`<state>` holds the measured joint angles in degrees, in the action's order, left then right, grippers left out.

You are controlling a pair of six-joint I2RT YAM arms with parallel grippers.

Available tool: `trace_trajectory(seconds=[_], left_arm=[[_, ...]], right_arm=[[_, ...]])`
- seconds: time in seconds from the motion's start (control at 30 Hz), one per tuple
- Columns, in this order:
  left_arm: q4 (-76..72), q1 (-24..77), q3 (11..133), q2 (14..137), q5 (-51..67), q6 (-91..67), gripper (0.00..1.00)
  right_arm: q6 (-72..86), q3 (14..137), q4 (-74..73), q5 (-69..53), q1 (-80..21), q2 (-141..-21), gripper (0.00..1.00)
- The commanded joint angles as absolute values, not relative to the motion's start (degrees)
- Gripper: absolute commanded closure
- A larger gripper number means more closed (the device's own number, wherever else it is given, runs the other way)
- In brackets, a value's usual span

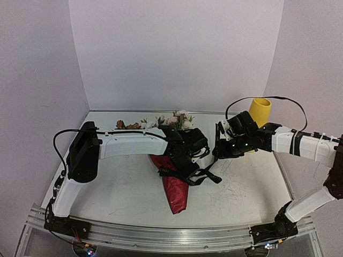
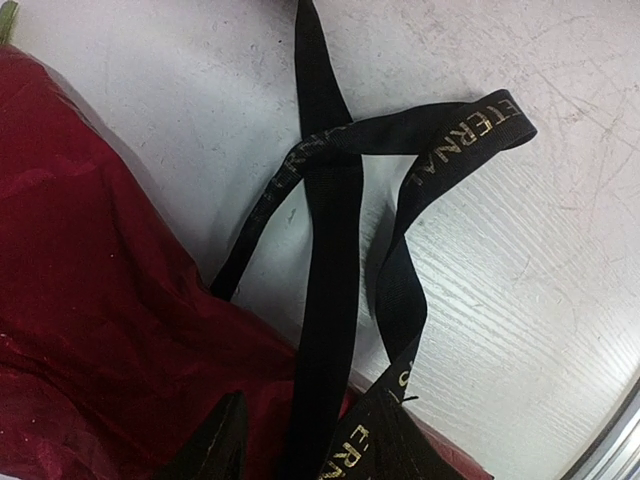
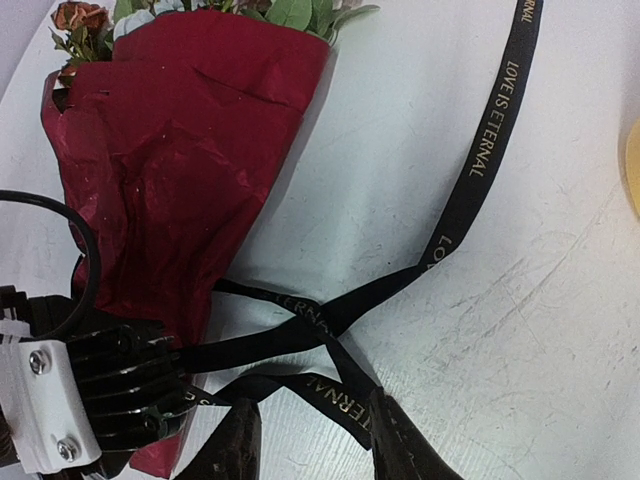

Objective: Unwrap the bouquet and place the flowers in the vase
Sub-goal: Untie the ribbon from the wrapping paper.

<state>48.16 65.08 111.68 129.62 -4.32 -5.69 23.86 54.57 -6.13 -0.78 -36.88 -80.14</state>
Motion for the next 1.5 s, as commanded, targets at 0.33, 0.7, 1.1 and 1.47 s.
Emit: trace_trajectory(seconds=[0.33,0.7,1.1,1.47], left_arm=[[49.8,66.3,112.0,130.0,-7.7,-5.6,0.62],[50.1,66.3,111.2,129.7,-9.5,-5.7,0.93],[50.0,66.3,114.1,125.0,-14.6,-7.8,1.0],[50.1,66.3,113.4,125.7,-1.2,-7.3,0.66]], right_arm=[[23.4,54.6,-7.0,0.0,-36.6,-80.2,0.6],[23.4,55.5,-7.0,-0.2,-36.6,-81.3,0.61],[23.5,55.3,-7.0,-0.4,-36.6,-81.3,0.61],[23.4,54.4,-7.1,-0.8,-36.6,-80.5,0.61]])
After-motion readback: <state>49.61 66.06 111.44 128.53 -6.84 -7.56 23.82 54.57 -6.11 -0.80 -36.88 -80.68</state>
